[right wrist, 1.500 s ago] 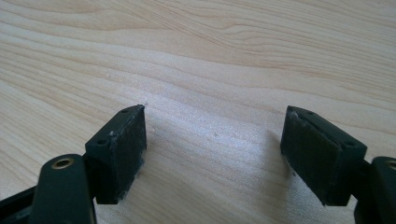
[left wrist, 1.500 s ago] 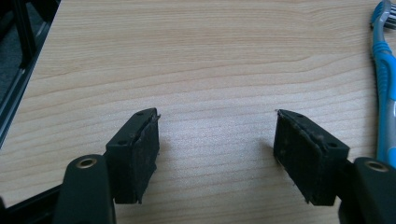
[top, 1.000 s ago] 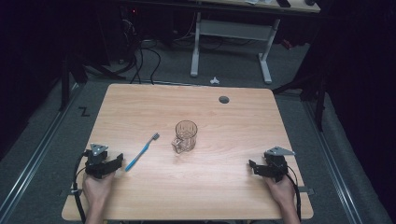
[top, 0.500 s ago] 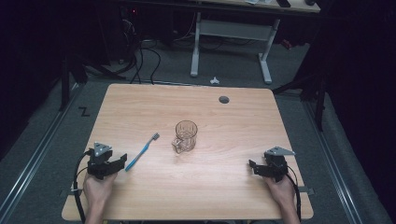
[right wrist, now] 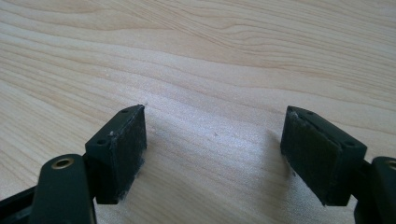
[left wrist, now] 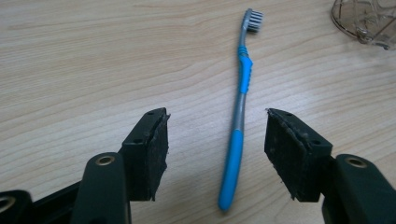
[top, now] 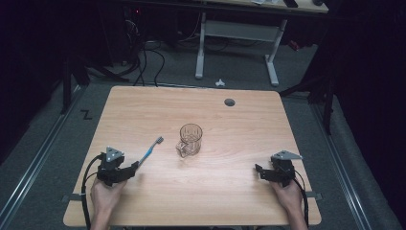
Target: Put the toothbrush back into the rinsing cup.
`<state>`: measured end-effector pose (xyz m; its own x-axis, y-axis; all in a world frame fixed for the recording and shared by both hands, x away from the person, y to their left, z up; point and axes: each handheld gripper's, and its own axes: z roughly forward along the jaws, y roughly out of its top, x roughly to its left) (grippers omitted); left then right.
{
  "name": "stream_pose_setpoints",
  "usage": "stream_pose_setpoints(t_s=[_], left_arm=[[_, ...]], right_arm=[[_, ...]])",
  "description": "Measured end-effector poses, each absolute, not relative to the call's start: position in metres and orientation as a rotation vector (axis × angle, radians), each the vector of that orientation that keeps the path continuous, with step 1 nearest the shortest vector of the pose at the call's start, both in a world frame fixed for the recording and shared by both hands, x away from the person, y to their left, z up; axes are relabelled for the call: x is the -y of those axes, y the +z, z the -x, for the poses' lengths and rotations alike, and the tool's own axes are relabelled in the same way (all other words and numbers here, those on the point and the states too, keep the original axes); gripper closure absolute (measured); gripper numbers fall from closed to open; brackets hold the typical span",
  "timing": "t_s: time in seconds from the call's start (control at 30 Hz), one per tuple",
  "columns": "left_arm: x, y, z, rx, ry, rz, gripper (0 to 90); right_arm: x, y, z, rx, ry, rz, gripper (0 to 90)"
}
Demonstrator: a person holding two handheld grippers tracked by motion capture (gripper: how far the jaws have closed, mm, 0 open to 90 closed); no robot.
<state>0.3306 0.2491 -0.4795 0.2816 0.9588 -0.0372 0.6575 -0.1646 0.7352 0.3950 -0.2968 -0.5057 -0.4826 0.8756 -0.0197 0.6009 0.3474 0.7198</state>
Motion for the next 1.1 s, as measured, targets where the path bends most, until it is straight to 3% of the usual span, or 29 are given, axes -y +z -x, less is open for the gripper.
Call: stream_pose_setpoints(t_s=[1.1], left_arm=[[-0.21, -0.459, -0.383, -1.414, 0.476, -2.129, 43.2]], right_arm=[[0.297, -0.506, -0.395, -2.213, 0.925, -1.294, 22.7]])
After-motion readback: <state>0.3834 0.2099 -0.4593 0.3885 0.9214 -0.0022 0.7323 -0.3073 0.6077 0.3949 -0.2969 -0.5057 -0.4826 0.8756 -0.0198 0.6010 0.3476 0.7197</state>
